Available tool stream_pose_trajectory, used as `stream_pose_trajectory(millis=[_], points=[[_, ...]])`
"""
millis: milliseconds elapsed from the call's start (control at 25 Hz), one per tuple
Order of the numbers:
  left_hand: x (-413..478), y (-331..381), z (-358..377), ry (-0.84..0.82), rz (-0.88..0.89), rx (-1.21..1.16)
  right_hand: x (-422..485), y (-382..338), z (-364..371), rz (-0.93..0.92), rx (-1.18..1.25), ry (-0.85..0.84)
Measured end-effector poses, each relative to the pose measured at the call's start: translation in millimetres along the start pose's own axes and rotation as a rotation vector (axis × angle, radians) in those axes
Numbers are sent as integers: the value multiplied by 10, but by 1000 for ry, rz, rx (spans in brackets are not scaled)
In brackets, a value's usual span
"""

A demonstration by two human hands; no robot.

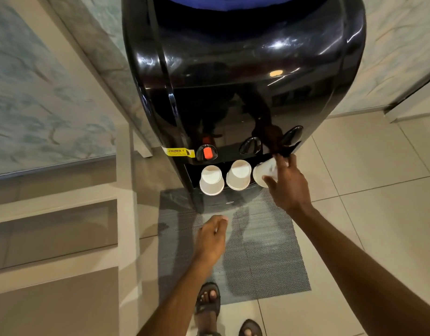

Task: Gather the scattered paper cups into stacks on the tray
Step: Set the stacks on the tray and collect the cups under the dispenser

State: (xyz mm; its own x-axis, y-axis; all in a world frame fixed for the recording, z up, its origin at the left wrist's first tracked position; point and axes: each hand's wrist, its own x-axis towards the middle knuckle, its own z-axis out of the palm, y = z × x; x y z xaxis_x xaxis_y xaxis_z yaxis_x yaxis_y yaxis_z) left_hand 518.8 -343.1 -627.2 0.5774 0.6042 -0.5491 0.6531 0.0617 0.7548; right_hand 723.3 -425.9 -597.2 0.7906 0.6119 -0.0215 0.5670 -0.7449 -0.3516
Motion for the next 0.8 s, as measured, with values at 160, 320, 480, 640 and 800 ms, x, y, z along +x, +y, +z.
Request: stream_pose_trajectory(millis=[160,320,480,640,800], points=[[0,133,-24,-47,-122,-514,-572,-203,-213,56,168,29],[-79,194,-96,-116,-66,-771,-917,-529,-155,105,508,-25],[-121,51,-289,-120,-12,-786,-950,-671,38,130,781,-151],[-81,-189,-466,-6,-54,-784,-620,-538,144,87,556,36],[-43,-392,-503,13,-31,-791,-71,-475,320,-11,201,-48]])
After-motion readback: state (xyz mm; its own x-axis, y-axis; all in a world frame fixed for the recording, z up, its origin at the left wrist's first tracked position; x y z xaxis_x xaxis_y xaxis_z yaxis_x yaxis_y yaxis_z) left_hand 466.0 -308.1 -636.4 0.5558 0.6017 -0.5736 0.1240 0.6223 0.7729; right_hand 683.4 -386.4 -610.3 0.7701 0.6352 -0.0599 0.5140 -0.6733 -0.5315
